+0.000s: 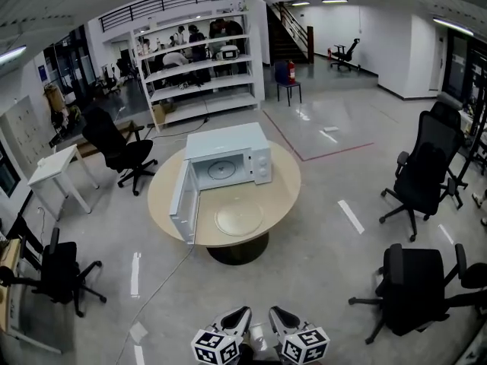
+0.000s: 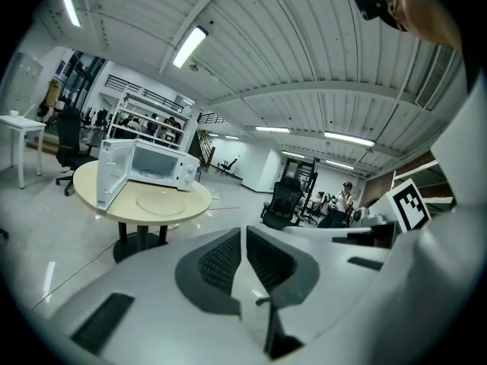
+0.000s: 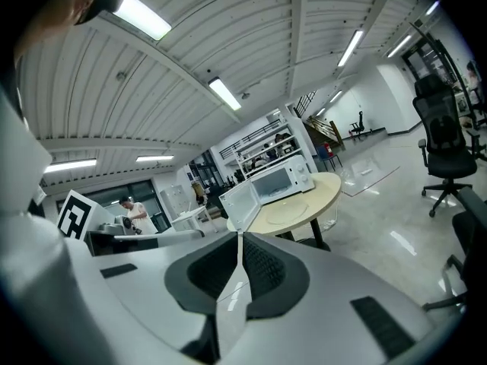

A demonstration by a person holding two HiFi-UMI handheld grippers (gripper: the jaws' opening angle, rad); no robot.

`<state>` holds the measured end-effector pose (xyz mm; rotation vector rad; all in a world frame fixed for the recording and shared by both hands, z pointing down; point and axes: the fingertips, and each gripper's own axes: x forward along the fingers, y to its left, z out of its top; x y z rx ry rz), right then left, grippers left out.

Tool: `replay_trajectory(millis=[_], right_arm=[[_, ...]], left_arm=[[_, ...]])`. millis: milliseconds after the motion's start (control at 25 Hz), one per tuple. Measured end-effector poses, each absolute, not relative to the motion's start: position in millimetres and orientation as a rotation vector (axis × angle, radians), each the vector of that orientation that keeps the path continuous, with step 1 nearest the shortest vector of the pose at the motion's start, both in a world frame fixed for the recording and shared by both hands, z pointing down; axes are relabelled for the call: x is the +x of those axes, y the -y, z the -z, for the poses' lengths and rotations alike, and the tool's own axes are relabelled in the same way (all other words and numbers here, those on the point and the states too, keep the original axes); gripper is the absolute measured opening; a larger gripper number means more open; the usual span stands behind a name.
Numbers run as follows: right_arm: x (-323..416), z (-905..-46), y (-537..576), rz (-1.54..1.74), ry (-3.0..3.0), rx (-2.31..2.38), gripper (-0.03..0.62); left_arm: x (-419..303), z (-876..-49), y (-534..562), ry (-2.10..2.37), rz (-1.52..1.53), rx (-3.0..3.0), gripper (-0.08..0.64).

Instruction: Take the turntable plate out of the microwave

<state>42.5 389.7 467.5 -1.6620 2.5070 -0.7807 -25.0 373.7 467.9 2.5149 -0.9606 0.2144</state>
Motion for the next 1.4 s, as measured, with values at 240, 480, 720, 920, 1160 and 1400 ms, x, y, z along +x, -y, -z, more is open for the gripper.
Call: replay_trajectory(millis=[240,480,720,920,1160,1400], right_arm=[[53,-454,-414,0.676,-2.534,-1.696,0.035],[55,-436,-424,0.510,-2.523,-1.664,0.035],[44,-431,-429,0.424,-2.550,-1.665,0.035],[16,-428,-438,0.387,-2.587,-1.707,0.035],[-44,-416,-444,0.397,-2.582,-1.795,0.035],[-112,-410,-472,0.393,-2.536,-1.896,0.035]], left_arm=[[-22,-450,-403,1.025,-0.225,2.526,0.069],[-30,-453,-417,1.072,-0.272,2.547,0.069],[-42,-452,-424,1.105,-0.271,2.562,0.069],[-73,-446,-430,1.120,-0.240,2.556,0.069],[-136,-428,-434,1.103,-0.201,2.572,0.069],[-209,-419,-452,1.075,-0.178,2.592,0.069]])
